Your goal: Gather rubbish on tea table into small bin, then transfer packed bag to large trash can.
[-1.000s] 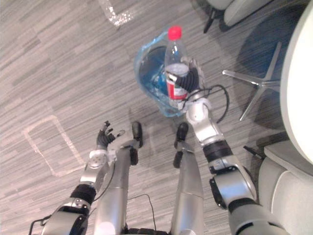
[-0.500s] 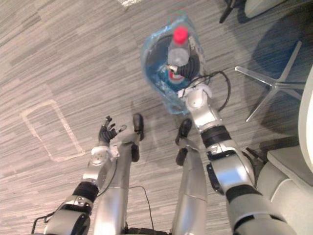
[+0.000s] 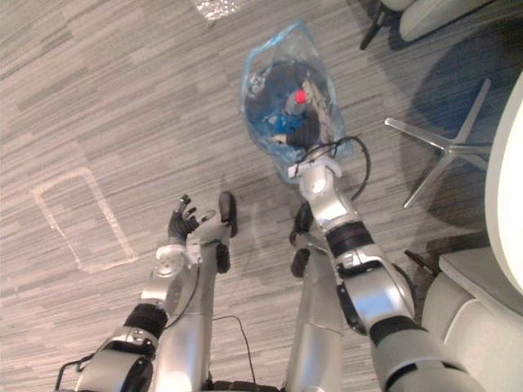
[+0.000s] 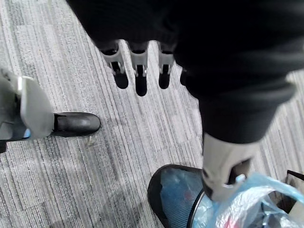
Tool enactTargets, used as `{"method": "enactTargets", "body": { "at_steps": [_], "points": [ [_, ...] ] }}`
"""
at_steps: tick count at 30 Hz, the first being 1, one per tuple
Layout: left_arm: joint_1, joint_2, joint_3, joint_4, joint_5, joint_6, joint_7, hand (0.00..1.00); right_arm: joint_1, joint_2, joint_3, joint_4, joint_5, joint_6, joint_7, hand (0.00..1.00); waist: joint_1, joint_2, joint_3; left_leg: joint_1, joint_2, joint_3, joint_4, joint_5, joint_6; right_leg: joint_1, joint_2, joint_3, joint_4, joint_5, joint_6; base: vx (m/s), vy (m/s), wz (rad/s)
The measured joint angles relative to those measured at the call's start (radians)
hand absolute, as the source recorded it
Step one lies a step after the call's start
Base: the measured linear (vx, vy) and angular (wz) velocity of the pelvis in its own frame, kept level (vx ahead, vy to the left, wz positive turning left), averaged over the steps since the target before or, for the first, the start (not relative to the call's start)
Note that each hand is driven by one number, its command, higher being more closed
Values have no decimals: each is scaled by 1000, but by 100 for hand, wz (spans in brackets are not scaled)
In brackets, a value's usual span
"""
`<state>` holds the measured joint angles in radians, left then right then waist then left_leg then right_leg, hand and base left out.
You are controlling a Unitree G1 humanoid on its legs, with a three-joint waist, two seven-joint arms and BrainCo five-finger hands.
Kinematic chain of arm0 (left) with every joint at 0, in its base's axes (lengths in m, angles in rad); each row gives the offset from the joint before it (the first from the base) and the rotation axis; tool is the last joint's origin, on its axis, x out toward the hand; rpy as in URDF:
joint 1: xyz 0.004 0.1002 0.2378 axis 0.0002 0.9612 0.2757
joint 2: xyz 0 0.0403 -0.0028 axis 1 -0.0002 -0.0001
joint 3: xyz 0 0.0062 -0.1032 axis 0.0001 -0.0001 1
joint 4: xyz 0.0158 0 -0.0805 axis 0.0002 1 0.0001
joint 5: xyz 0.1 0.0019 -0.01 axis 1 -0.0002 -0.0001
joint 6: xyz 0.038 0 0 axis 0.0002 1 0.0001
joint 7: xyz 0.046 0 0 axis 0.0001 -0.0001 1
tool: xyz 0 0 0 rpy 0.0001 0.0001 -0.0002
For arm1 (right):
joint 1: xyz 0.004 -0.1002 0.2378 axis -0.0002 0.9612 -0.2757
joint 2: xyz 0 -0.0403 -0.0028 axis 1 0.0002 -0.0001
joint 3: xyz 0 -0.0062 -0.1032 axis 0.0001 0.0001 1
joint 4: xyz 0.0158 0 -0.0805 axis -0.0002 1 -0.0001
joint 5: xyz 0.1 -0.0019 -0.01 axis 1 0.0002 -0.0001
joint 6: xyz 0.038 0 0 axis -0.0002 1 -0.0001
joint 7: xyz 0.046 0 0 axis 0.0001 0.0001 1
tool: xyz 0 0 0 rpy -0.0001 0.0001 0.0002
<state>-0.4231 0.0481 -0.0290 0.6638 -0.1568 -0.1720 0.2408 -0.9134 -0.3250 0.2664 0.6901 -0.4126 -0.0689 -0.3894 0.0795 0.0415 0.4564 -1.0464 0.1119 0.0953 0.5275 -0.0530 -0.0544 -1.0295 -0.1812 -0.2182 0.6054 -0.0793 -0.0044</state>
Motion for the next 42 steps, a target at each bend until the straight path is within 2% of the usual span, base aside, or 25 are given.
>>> {"method": "enactTargets", "body": {
  "at_steps": [3,7,16,17,26,34,42],
  "points": [
    [-1,1,1,15,0,-2,0,0,-3,1,27,58,-68,4,3,0,-1,-1,-1,-2,0,-2,-2,0,0,0,0,-3,-3,0,0,0,0,0],
    [-9,14,2,25,0,-12,6,0,-6,5,53,154,-139,37,13,0,-1,-1,-1,-21,-2,-18,-3,2,-3,-8,-1,-21,-4,-3,-1,0,-3,9],
    [-72,22,9,41,-3,-20,23,0,-16,34,37,293,-170,79,21,0,2,-2,-1,-112,-22,-33,-2,21,-2,-114,-27,-26,54,-22,-9,-16,-12,11],
    [-75,22,10,41,-3,-20,24,0,-16,43,24,300,-176,80,21,100,2,-2,-1,-120,-22,-35,-2,21,0,-120,-27,-28,55,-22,-10,-25,-18,6],
    [-81,15,9,38,-4,-21,39,0,-5,93,9,350,-176,91,23,100,3,-2,-1,-169,-23,-35,-3,35,-9,-178,-40,-38,92,-41,-15,-15,-22,8],
    [-96,0,9,39,-5,-21,39,0,3,106,-23,345,-133,87,17,100,4,-2,-1,-156,-21,-35,-2,38,-8,-163,-39,-38,92,-41,-15,-4,-3,0],
    [-95,-6,10,33,-5,-17,36,0,60,114,-28,223,-69,79,15,100,6,-2,-1,-107,-5,-34,-1,34,-3,-108,-19,-38,75,-38,-18,-29,-21,-5]
  ]
}}
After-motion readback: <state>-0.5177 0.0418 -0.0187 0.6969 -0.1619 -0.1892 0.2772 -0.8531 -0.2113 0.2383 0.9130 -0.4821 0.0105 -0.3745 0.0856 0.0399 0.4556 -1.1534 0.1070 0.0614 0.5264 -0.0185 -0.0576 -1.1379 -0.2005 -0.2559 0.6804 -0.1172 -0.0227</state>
